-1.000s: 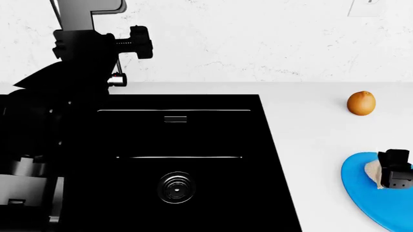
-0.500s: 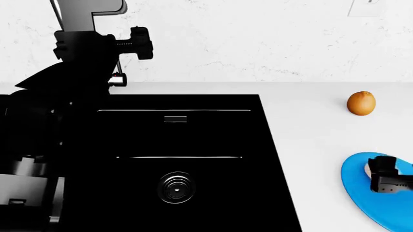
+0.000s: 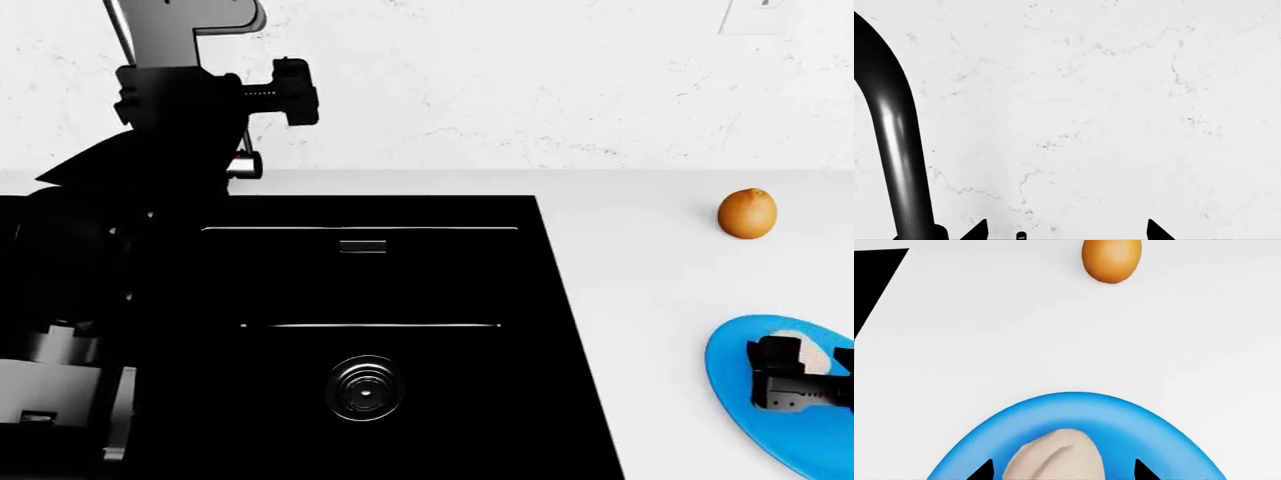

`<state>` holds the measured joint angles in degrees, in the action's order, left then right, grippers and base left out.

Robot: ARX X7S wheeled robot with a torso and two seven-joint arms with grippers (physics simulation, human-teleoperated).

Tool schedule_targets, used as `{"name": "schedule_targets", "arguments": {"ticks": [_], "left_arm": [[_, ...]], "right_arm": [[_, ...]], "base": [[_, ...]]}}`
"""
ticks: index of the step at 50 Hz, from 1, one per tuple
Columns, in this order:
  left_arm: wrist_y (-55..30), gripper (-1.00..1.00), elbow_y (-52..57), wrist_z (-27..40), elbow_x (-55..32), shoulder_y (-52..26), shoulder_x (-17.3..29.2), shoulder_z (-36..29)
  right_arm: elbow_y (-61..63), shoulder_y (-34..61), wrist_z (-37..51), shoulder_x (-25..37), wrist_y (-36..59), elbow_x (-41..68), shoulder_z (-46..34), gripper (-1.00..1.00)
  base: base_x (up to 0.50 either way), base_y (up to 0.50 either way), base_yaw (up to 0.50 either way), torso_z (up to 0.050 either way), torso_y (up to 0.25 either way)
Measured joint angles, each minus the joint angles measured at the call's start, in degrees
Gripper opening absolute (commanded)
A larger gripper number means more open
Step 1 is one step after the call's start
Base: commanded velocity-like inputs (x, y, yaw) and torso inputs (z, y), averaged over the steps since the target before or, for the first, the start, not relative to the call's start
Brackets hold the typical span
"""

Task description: Pick the chicken breast from the counter and place it in the sink. Then turn on the sink faucet.

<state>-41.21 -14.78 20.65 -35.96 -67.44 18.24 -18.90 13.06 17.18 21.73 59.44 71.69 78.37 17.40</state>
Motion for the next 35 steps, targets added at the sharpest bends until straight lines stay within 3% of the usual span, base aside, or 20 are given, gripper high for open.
{"name": "schedule_targets", "arguments": {"ticks": [15, 16, 35], "left_arm": [[0.16, 1.00, -0.06, 0.03, -0.14, 0.17, 0.12, -0.09], [0.17, 1.00, -0.07, 0.04, -0.15, 0.18, 0.12, -0.10], [0.47, 1.00, -0.51, -0.04, -0.20, 0.12, 0.15, -0.33]], "right_arm": [[-0.40, -0.37, -0.91, -0.35, -1.00, -1.22, -1.23, 1.00], [-0.41, -0.38, -0.92, -0.37, -1.05, -1.26, -1.26, -1.00], [-0.08, -0.40, -0.13, -0.07, -1.61, -0.34, -0.72, -1.00]], "base": [[0.00, 0.00, 0.00, 0.000, 0.000], [0.00, 0.00, 0.00, 0.000, 0.000], [0.00, 0.00, 0.00, 0.000, 0.000]]}}
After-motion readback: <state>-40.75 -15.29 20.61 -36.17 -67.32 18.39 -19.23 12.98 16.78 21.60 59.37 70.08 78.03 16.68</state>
